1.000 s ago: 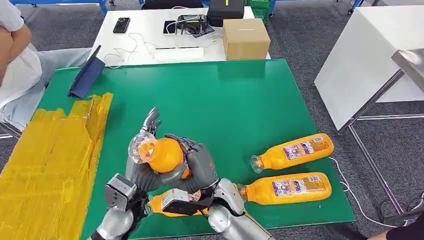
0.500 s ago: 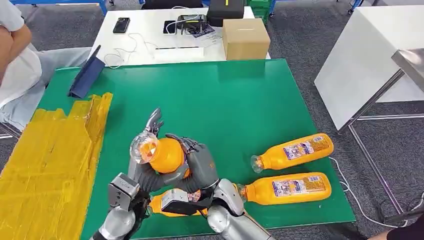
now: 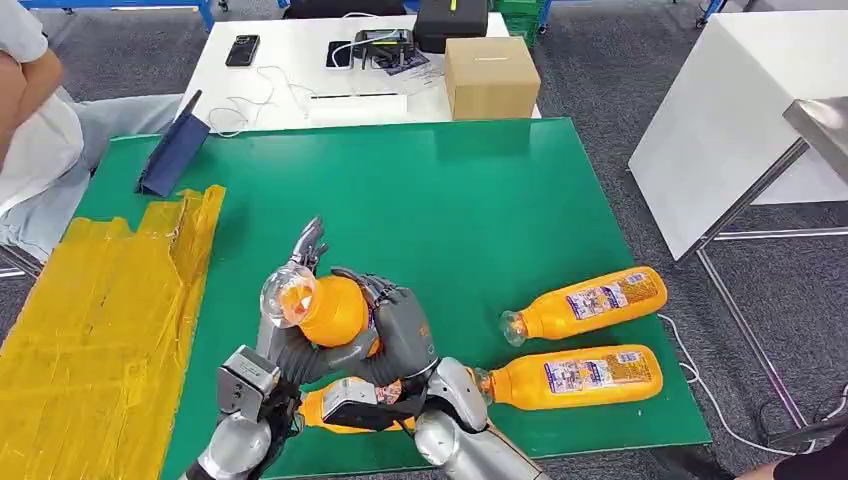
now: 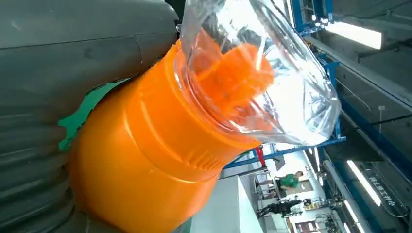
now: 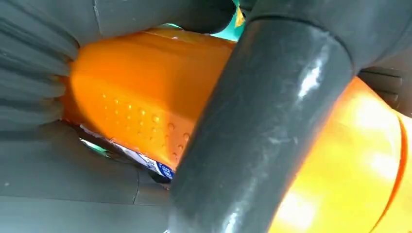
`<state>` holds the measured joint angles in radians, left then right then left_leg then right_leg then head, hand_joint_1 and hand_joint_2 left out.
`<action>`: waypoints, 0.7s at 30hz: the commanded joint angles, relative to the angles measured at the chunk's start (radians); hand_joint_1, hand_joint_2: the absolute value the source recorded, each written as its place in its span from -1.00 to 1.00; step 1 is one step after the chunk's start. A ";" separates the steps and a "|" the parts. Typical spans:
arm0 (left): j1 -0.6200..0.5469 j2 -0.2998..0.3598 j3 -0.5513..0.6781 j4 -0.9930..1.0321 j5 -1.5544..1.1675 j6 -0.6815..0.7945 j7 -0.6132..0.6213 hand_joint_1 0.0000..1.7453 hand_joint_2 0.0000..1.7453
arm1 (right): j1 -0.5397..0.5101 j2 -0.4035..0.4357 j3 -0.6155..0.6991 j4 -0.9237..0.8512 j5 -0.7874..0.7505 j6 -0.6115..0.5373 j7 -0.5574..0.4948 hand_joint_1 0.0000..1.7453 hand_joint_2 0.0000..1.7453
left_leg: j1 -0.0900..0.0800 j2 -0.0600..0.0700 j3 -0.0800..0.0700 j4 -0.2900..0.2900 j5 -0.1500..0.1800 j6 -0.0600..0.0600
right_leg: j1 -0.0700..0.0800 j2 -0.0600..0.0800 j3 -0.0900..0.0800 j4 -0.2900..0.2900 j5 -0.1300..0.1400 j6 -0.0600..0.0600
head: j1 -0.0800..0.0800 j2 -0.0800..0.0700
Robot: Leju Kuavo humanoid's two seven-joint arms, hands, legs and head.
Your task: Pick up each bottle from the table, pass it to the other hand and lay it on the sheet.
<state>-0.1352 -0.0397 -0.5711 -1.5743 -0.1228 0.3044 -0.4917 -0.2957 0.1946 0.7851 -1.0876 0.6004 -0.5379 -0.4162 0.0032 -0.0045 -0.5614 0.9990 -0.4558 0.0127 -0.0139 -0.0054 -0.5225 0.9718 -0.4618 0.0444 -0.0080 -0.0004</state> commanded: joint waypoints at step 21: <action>-0.046 0.006 0.027 0.004 0.136 -0.060 0.005 -1.00 1.00 | 0.021 -0.009 -0.088 -0.041 0.045 -0.160 -0.062 1.00 1.00 | 0.001 -0.001 0.002 0.000 0.000 0.000 | 0.001 -0.001 0.003 -0.001 0.000 -0.002 | 0.000 0.000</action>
<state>-0.1374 -0.0420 -0.5661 -1.5919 0.0027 0.2476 -0.4891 -0.2721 0.1953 0.7328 -1.1322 0.6409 -0.6847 -0.4688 0.0032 -0.0044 -0.5613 0.9990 -0.4558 0.0127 -0.0139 -0.0054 -0.5223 0.9719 -0.4618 0.0445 -0.0080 -0.0004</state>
